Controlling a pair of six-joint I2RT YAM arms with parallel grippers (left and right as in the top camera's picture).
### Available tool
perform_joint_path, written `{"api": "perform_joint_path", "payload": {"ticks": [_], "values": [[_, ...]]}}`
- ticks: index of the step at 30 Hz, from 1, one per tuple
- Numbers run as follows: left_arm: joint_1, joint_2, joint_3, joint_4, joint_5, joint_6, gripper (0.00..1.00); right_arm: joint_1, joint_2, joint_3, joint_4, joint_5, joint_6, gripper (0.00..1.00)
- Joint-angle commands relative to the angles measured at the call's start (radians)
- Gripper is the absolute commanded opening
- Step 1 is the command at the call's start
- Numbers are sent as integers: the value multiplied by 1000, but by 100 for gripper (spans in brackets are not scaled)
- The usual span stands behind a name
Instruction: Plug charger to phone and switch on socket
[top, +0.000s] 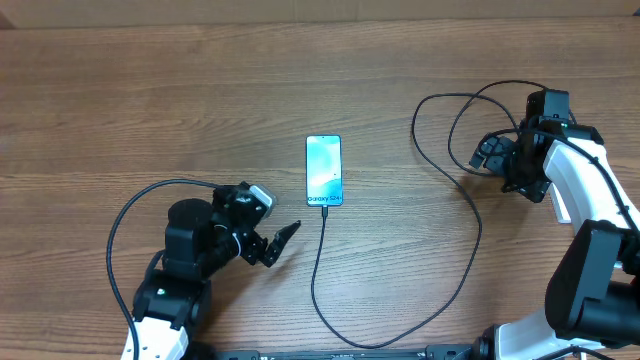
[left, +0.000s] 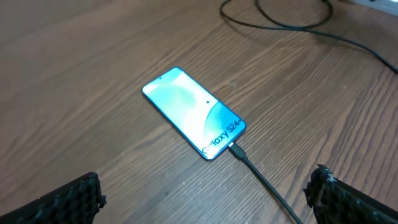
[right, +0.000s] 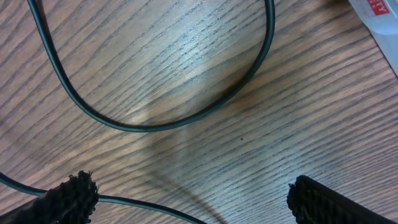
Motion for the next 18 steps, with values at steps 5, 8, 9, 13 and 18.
{"api": "perform_joint_path", "payload": {"ticks": [5, 8, 9, 13, 18], "values": [[-2, -13, -50, 50, 48, 103, 100, 4, -34, -5, 3, -2, 5, 100], [-2, -13, -61, 70, 48, 143, 100, 4, -34, -5, 3, -2, 5, 100], [-2, -14, -70, 82, 48, 153, 100, 4, -34, -5, 3, -2, 6, 100], [-2, -24, -118, 138, 48, 155, 100, 4, -34, -5, 3, -2, 6, 100], [-2, -40, -143, 164, 48, 161, 100, 4, -34, -5, 3, -2, 5, 100]]}}
